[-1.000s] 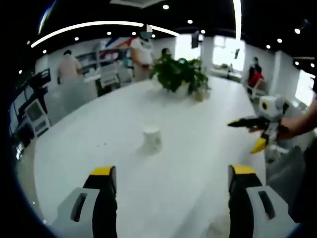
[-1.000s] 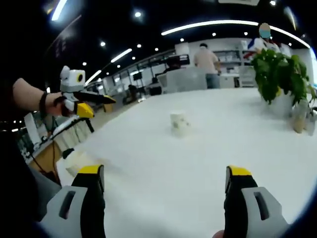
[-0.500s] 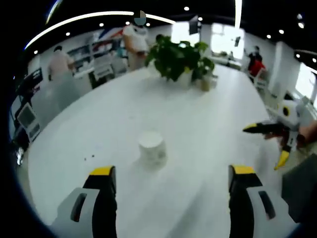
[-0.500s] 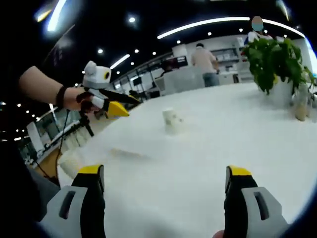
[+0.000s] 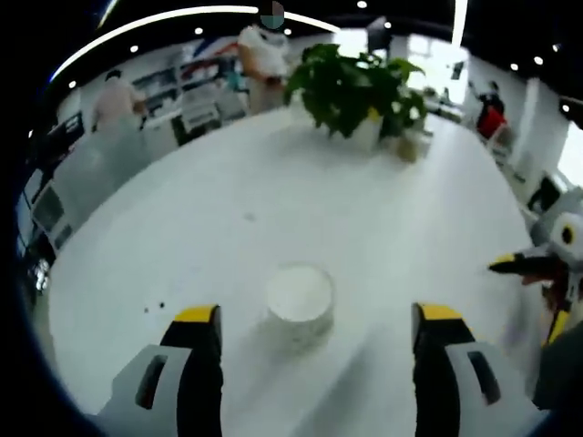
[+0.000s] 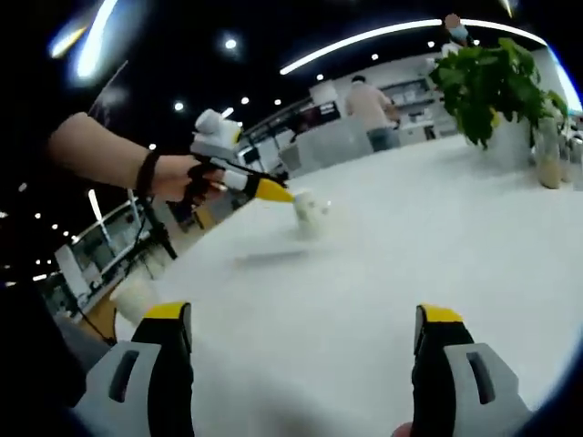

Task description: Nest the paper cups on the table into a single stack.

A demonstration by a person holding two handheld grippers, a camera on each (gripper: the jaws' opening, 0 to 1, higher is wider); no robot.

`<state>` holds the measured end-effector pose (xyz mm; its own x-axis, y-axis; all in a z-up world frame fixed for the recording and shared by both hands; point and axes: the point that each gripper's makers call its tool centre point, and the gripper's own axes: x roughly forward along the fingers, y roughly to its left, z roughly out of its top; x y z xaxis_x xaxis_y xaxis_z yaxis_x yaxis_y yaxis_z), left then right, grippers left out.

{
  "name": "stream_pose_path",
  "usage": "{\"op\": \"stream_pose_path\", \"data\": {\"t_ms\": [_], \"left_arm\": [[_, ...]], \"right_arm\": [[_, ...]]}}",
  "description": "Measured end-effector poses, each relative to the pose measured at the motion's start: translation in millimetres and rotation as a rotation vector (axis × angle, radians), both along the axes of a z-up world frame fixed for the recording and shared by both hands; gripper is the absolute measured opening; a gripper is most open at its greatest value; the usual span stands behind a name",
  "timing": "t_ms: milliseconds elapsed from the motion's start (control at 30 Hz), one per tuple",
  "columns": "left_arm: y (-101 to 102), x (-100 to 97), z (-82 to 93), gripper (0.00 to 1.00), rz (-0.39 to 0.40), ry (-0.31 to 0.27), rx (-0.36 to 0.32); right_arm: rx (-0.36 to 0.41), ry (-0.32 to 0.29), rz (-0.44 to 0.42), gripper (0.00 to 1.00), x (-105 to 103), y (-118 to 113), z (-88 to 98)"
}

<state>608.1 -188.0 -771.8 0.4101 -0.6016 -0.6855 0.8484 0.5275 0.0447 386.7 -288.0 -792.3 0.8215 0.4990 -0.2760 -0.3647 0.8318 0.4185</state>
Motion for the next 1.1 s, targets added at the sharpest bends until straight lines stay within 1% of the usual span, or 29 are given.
{"op": "stream_pose_path", "data": {"t_ms": [67,167,200,267,333,433,567,633,700,767,800,900,967,1033,1100], "left_arm": [[-5,2.7,-1.9,0.77,0.006,0.009,0.000],[-12,7.5,-5.3,0.73,0.006,0.016,0.005],[-14,8.1,-7.8,0.71,0.004,0.024,0.013],[-17,7.2,-10.6,0.68,-0.016,0.020,0.026],[-15,9.5,-13.1,0.68,-0.033,-0.007,0.064],[-15,7.3,-18.1,0.62,-0.048,0.022,0.062],[-14,7.0,-20.6,0.56,-0.061,0.027,0.075],[-11,9.1,-21.2,0.51,-0.055,0.017,0.091],[-12,6.2,-23.0,0.45,-0.054,0.042,0.080],[-12,5.1,-23.5,0.40,-0.056,0.046,0.083],[-12,3.9,-23.4,0.40,-0.065,0.048,0.086],[-12,3.7,-20.2,0.39,-0.054,0.052,0.077],[-10,2.9,-19.7,0.39,-0.035,0.068,0.069],[-10,0.4,-19.4,0.38,-0.030,0.086,0.063],[-10,-1.4,-17.3,0.38,-0.027,0.091,0.052]], "right_arm": [[0.006,-0.007,-0.015,1.00,0,-4,1.0],[0.014,-0.011,-0.019,1.00,-1,-5,0.3],[0.010,-0.015,-0.015,1.00,-1,-4,-0.6],[-0.015,-0.012,0.004,1.00,-4,-1,-4.0],[-0.009,-0.012,0.003,1.00,-6,0,-4.4],[0.012,-0.012,-0.009,1.00,-7,-1,-3.5],[0.020,-0.015,-0.028,1.00,-8,-5,-2.2],[0.023,-0.013,-0.029,1.00,-8,-5,-2.5],[0.020,-0.011,-0.027,1.00,-9,-5,-3.7],[0.022,-0.012,-0.028,1.00,-9,-6,-3.1],[0.022,-0.014,-0.031,1.00,-9,-7,-2.6],[0.034,-0.010,-0.044,1.00,-9,-8,-2.4],[0.039,-0.011,-0.046,1.00,-9,-7,-2.0],[0.036,-0.010,-0.039,1.00,-9,-5,-1.9],[0.038,-0.015,-0.038,1.00,-9,-4,-0.4]]}}
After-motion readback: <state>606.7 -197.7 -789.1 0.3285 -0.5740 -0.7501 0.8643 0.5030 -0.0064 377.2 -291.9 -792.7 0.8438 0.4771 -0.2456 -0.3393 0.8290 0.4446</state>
